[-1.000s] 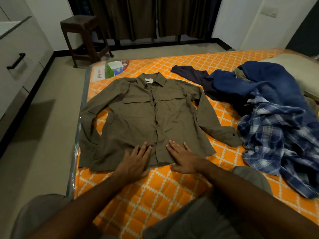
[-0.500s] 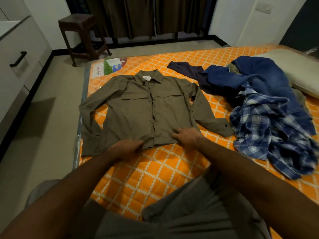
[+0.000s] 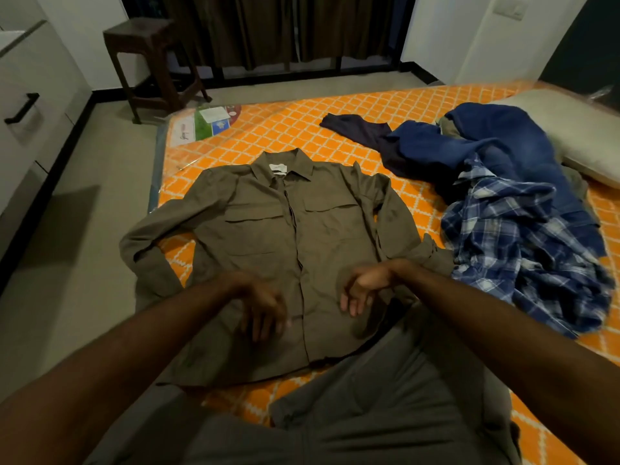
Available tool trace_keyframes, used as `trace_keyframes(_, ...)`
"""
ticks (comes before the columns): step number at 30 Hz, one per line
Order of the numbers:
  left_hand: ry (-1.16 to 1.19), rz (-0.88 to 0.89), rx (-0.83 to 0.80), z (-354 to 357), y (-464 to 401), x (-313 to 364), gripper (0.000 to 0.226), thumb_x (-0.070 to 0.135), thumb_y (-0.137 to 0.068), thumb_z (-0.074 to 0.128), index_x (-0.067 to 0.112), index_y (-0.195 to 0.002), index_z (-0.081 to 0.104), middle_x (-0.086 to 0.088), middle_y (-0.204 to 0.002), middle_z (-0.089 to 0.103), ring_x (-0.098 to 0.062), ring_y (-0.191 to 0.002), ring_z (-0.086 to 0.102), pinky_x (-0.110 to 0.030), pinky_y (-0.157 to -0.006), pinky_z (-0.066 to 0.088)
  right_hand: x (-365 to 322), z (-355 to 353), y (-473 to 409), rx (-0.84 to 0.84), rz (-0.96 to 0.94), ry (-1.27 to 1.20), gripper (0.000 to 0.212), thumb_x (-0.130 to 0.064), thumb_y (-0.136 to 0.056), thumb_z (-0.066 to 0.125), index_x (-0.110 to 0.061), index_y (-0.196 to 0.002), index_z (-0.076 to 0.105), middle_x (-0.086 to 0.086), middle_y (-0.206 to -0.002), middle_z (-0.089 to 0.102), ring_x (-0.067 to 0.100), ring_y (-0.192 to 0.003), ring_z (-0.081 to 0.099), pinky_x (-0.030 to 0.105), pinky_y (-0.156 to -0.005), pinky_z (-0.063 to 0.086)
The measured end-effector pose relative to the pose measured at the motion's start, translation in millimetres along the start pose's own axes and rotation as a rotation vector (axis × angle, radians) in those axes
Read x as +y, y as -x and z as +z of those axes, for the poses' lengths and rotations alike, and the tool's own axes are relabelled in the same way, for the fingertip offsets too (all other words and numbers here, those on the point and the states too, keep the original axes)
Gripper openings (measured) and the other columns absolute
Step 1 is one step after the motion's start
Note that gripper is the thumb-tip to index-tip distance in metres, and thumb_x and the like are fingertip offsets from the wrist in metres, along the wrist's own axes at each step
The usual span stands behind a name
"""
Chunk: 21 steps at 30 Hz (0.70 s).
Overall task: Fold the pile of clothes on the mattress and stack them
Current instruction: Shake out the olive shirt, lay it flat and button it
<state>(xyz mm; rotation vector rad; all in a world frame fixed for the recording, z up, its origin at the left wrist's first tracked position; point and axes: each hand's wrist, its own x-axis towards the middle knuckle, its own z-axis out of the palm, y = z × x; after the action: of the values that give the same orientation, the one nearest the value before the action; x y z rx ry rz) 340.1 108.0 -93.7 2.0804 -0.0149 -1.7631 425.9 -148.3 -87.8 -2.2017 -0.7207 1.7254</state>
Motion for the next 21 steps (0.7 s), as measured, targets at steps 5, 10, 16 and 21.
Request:
trace_keyframes(5,-0.165,0.215,0.965,-53,-4,-9,0.018,0.027,-0.1,0.053,0.016,-0.113,0.061,-0.005,-0.11,0.063,-0.022,-0.098,0.06,-0.039,-0.087,0.051,-16,-15,-41,0.639,-0.151,0.064,0.027,-0.013,-0.095,0.06,-0.013,-0.122,0.059,0.004,-0.112,0.06,0.022,-0.106,0.06,0.03,-0.085,0.046)
trace_keyframes(10,-0.384,0.043,1.183,-83,-33,-22,0.04,0.039,-0.097,0.052,0.023,-0.133,0.048,-0.005,-0.14,0.044,-0.024,-0.127,0.042,-0.047,-0.109,0.037,-39,-48,-80,0.801,-0.095,0.236,0.044,-0.018,-0.09,0.061,-0.011,-0.132,0.051,0.009,-0.127,0.043,0.025,-0.118,0.045,0.038,-0.101,0.043)
trace_keyframes(16,-0.302,0.123,1.38,-151,-46,-21,0.035,0.037,-0.097,0.048,0.024,-0.13,0.049,-0.004,-0.139,0.044,-0.026,-0.126,0.043,-0.046,-0.102,0.038,-51,-124,-109,0.96,-0.114,0.076,0.034,-0.008,-0.088,0.055,-0.006,-0.121,0.06,0.016,-0.122,0.054,0.032,-0.113,0.055,0.038,-0.101,0.046)
trace_keyframes(21,-0.165,0.081,1.49,-224,-60,-14,0.028,0.029,-0.095,0.05,0.017,-0.12,0.058,-0.008,-0.126,0.046,-0.03,-0.118,0.043,-0.049,-0.097,0.037,-76,-183,-142,1.131,-0.185,-0.389,0.019,-0.02,-0.093,0.059,-0.011,-0.109,0.064,0.009,-0.1,0.071,0.024,-0.086,0.069,0.041,-0.082,0.057)
